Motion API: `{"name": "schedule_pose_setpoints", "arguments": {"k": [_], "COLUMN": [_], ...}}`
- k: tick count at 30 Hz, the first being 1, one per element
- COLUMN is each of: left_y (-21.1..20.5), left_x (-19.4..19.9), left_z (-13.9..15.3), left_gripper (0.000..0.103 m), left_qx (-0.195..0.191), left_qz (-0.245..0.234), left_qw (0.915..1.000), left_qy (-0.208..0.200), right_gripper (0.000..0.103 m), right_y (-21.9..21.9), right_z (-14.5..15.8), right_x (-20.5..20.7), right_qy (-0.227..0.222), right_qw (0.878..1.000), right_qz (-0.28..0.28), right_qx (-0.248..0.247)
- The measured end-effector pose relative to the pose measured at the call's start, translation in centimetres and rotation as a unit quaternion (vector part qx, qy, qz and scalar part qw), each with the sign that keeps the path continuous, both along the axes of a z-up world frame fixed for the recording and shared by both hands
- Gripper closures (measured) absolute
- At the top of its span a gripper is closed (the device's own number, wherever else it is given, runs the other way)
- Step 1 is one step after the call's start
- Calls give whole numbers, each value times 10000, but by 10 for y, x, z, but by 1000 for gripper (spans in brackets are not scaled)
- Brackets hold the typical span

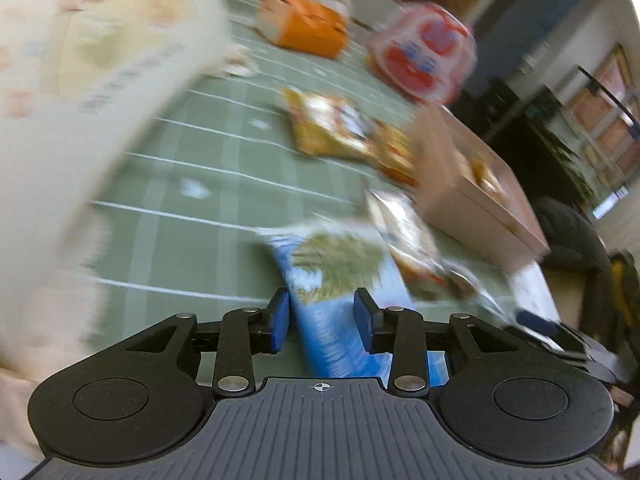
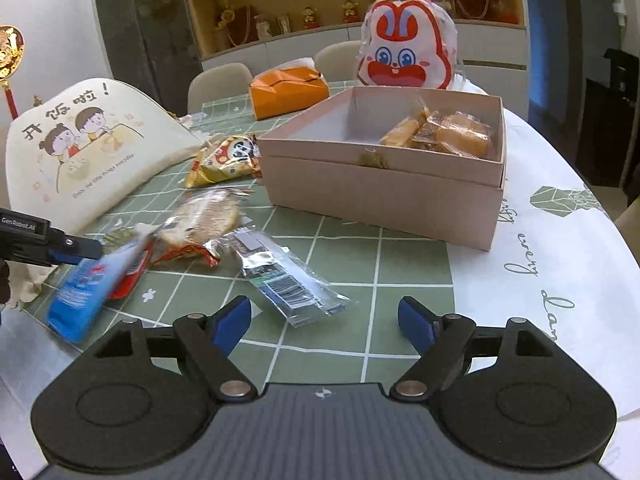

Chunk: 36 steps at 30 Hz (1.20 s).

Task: Organize snacks
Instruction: 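Lower the left gripper onto the red sausage pack and close it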

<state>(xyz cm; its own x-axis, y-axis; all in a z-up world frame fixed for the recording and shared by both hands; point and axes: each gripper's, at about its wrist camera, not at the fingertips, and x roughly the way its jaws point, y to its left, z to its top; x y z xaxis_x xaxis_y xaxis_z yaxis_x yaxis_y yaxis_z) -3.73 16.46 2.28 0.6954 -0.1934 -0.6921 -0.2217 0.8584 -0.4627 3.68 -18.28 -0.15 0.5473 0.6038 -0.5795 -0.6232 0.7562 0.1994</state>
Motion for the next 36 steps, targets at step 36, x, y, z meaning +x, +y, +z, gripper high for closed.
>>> {"name": "schedule_pose_setpoints", "arguments": {"k": [36], "left_y": [-54], "left_x": [18], "left_z": [-2], "left_gripper": [64], "left_qx": [1102], "left_qz": [-453], "left_qw": [9928], "left_qy": [-99], "right_gripper": [19], "right_y": [5], "right_z": [5], "right_x": [-34], "right_qy": [-715], "right_qw": [9972], "right_qz": [61], "right_qx": [-217]}}
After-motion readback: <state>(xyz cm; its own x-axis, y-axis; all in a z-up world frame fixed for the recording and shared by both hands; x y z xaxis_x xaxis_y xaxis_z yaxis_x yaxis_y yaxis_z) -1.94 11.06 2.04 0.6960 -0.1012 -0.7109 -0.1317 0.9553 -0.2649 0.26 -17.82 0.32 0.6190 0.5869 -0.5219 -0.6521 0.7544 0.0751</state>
